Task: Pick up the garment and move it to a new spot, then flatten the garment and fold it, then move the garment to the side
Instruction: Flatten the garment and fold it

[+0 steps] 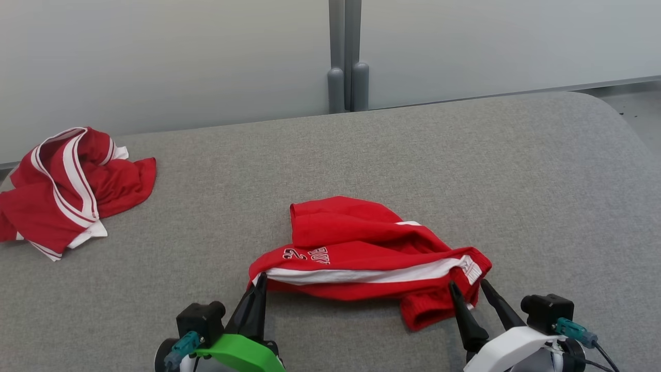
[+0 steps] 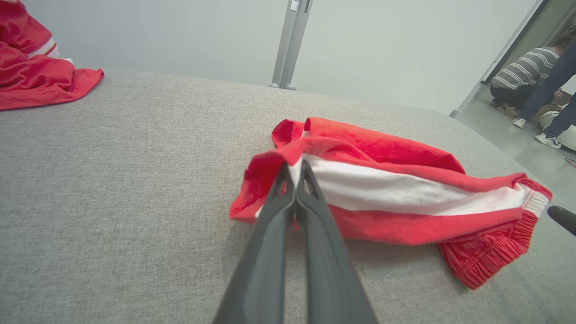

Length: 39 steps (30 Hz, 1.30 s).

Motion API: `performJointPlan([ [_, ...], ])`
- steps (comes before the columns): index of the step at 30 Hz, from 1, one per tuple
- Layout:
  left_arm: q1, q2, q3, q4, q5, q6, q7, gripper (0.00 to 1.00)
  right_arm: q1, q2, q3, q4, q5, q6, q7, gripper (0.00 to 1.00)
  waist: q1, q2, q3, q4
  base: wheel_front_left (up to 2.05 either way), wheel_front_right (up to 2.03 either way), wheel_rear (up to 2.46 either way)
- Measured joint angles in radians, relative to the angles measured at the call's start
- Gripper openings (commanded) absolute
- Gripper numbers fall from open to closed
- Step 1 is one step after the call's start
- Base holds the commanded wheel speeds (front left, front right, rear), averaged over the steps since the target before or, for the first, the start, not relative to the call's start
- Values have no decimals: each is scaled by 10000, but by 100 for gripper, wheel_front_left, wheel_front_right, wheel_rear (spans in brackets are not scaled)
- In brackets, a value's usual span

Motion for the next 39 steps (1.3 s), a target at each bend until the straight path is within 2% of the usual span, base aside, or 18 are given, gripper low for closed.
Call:
performJointPlan([
  [5, 62, 10, -92, -105, 0, 2, 31, 0, -526, -4, 94, 897, 44, 0, -159, 100, 0, 0, -14, 117, 0, 0, 0],
  [9, 79, 40, -132, -173, 0, 35, 46, 0, -838, -4, 10, 1576, 98, 0, -322, 93, 0, 0, -19, 217, 0, 0, 0],
  [11, 81, 44, -157, -207, 0, 48, 75, 0, -959, -6, 13, 1814, 109, 0, -431, 83, 0, 0, -16, 269, 0, 0, 0],
  [13, 88, 63, -174, -226, -2, 61, 82, 0, -1102, -2, 48, 2004, 140, 0, -523, 80, 0, 0, -14, 309, 0, 0, 0],
  [14, 92, 73, -184, -236, -2, 75, 88, 0, -1176, -4, 61, 2057, 151, 0, -587, 58, 0, 0, -15, 324, 0, 0, 0],
  [15, 96, 81, -190, -244, -2, 75, 90, 0, -1242, -4, 75, 2105, 153, 0, -654, 47, 0, 0, -16, 337, 0, 0, 0],
  [18, 114, 88, -213, -268, -6, 86, 115, 0, -1361, -4, 127, 2243, 165, 0, -750, 31, 0, 0, -20, 372, 0, 0, 0],
  [20, 150, 111, -219, -297, -6, 96, 115, 0, -1390, -4, 146, 2289, 155, 0, -826, 25, 0, 0, -24, 389, 0, 0, 0],
  [28, 192, 221, -197, -451, -36, 176, 115, 0, -1345, -2, -151, 1743, -128, 0, -924, 22, 0, 0, -29, 385, 0, 0, 0],
  [30, 227, 236, -178, -493, -71, 205, 115, 0, -1279, -4, -201, 1555, -171, 0, -859, 15, 0, 0, -30, 352, 0, 0, 0],
  [31, 247, 240, -163, -514, -100, 209, 115, 0, -1262, -4, -209, 1473, -207, 0, -809, 5, 0, 0, -31, 333, 0, 0, 0],
  [32, 251, 245, -159, -525, -109, 228, 113, 0, -1239, -2, -215, 1421, -230, 0, -708, 0, 0, 0, -32, 313, 0, 0, 0],
  [39, 248, 301, -98, -673, -171, 282, 113, 0, -1092, -10, -242, 1179, -391, 0, -257, 0, 0, 0, -34, 266, 0, 0, 0],
])
